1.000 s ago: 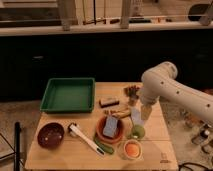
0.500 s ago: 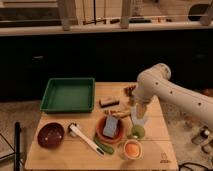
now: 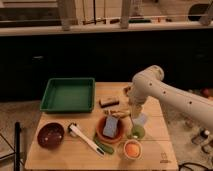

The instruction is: Place eraser in purple bowl

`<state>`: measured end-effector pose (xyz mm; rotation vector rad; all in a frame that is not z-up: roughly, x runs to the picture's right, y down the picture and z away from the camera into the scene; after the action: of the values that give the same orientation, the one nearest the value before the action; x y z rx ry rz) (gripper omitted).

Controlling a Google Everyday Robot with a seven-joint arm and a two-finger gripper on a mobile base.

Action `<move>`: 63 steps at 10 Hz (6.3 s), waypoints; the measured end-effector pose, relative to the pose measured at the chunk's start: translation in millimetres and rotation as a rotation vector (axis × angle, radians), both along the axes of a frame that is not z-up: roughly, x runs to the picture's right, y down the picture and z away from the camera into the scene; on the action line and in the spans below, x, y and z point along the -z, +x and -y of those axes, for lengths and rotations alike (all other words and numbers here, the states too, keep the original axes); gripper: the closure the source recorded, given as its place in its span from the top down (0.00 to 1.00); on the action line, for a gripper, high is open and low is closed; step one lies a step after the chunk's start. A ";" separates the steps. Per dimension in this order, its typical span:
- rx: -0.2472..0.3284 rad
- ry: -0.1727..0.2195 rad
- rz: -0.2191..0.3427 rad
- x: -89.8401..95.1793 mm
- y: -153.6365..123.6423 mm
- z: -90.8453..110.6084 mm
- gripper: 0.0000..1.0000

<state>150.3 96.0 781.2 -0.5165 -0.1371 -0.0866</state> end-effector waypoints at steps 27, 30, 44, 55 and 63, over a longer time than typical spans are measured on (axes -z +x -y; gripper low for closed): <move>0.196 -0.080 0.218 -106.7 -68.7 -8.7 0.80; 0.227 -0.094 0.242 -116.8 -75.7 -9.8 0.80; 0.269 -0.087 0.276 -115.3 -91.7 2.0 0.80; 0.142 -0.062 0.251 -146.5 -101.2 18.7 0.80; 0.137 -0.086 0.226 -174.9 -103.0 8.1 0.39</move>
<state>47.2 88.0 956.2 -0.6012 -0.3275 -0.2745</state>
